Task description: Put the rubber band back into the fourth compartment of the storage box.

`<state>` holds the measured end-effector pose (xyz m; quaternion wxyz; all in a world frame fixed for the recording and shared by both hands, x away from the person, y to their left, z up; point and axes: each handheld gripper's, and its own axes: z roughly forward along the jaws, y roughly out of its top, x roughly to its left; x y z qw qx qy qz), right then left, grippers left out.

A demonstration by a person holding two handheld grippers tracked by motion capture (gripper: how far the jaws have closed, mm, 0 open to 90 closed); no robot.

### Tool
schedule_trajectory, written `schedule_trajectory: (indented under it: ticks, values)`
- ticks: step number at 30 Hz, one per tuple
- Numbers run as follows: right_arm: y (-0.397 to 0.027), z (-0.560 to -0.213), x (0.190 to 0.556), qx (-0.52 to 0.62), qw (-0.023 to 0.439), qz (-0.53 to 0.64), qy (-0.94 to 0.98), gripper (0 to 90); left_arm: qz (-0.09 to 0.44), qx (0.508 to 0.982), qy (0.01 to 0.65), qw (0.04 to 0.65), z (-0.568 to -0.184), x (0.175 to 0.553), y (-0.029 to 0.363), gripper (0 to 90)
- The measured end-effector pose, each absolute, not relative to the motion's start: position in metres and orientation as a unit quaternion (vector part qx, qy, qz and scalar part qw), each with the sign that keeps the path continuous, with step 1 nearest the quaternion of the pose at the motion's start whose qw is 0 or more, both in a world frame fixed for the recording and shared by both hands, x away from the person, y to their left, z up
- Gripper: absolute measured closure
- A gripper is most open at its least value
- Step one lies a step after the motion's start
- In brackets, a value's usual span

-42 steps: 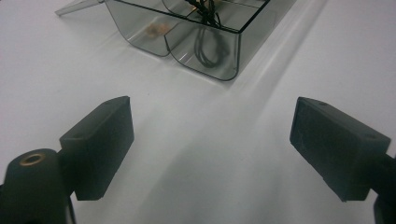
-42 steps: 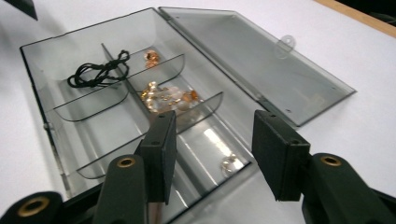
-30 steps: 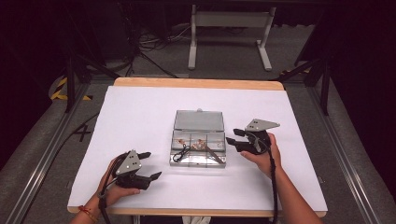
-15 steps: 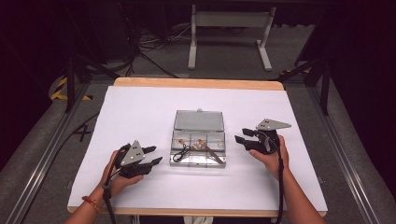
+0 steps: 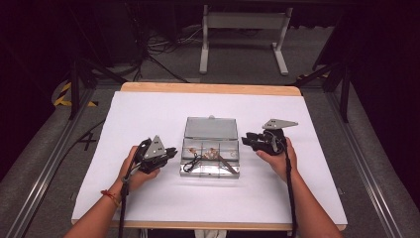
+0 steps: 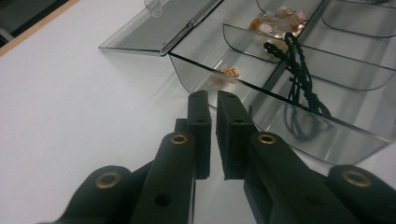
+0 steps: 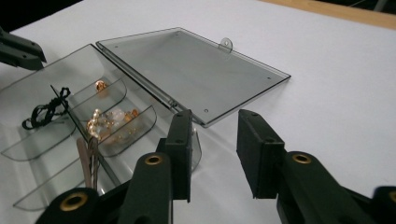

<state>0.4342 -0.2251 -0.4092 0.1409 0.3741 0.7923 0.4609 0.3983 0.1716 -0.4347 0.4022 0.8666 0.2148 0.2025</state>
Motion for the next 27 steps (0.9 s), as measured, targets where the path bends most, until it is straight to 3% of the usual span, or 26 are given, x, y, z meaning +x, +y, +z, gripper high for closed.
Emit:
schedule_trajectory:
  ticks: [8,27]
  values:
    - [-0.216,-0.41,0.452,0.385,0.138,0.46,0.788,68.9,0.2,0.868,0.211,0.403,-0.44,0.403,0.168,89.5]
    - [-0.201,-0.425,0.474,0.423,0.09,0.447,0.783,62.1,0.205,0.877,0.191,0.391,-0.444,0.401,0.163,88.2]
